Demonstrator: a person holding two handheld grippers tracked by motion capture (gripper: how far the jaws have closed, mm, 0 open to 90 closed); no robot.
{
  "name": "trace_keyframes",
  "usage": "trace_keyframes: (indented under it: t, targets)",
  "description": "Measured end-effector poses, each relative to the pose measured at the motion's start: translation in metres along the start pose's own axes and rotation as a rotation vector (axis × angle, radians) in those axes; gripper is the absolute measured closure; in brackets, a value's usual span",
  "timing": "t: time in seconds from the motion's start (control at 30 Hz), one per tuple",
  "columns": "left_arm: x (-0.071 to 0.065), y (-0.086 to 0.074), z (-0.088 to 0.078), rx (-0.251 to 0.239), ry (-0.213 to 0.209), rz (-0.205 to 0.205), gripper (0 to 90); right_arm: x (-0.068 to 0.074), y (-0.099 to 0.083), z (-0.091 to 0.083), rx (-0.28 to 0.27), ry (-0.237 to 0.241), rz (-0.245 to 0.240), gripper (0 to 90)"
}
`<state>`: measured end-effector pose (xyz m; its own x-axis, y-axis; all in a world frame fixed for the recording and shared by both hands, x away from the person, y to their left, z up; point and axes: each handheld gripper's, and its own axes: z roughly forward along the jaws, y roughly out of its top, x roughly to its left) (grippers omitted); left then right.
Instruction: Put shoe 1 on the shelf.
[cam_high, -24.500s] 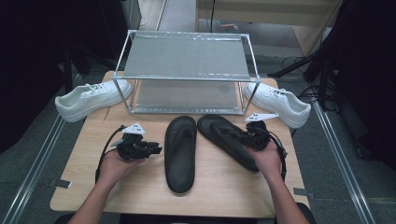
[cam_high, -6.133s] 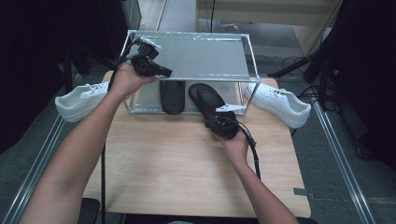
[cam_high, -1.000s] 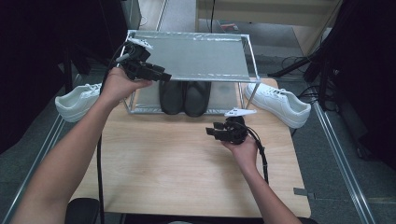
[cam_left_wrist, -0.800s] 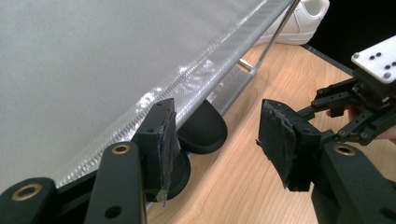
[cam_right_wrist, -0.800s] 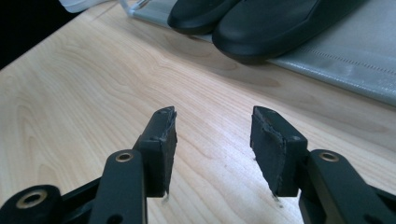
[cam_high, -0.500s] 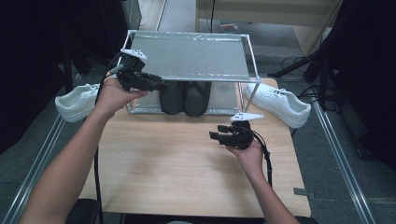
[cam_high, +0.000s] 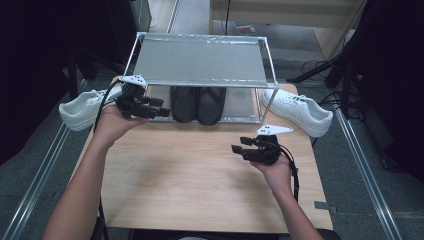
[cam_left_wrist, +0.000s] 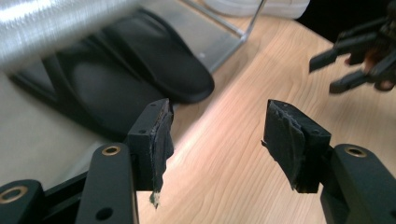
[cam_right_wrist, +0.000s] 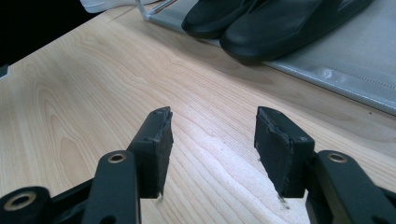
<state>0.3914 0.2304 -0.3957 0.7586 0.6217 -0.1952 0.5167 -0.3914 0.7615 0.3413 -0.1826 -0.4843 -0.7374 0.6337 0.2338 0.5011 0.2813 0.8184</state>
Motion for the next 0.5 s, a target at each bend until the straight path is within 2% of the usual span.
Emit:
trace_keyframes:
  t: [0.1, 0.17, 0.2, 0.27, 0.3, 0.33, 0.4, 0.5]
  targets:
    - [0.0, -0.014, 0.003, -0.007, -0.007, -0.019, 41.2, -0.002, 0.0, 0.0, 0.001, 0.0, 0.007, 47.3]
    - [0.002, -0.023, 0.006, -0.004, -0.011, -0.016, 41.2, -0.003, 0.0, 0.001, 0.004, 0.0, 0.011, 47.3]
    - [0.002, -0.025, 0.007, 0.019, -0.006, -0.012, 41.1, -0.004, -0.001, 0.001, 0.006, 0.002, 0.012, 47.3]
    - [0.003, -0.028, 0.007, 0.028, 0.007, 0.0, 41.1, -0.004, -0.001, 0.001, 0.006, 0.001, 0.015, 47.3]
    - [0.005, -0.035, 0.007, 0.01, 0.003, -0.022, 41.1, -0.006, -0.001, 0.002, 0.006, -0.005, 0.017, 47.3]
    - [0.006, -0.039, 0.007, 0.014, -0.003, -0.029, 41.1, -0.007, -0.001, 0.002, 0.008, -0.008, 0.013, 47.3]
    - [0.008, -0.044, 0.008, 0.03, 0.013, -0.032, 41.0, -0.008, 0.0, 0.001, 0.005, -0.013, 0.009, 47.4]
    - [0.01, -0.05, 0.007, 0.016, 0.002, -0.049, 40.7, -0.01, 0.0, 0.002, -0.001, -0.011, 0.012, 47.4]
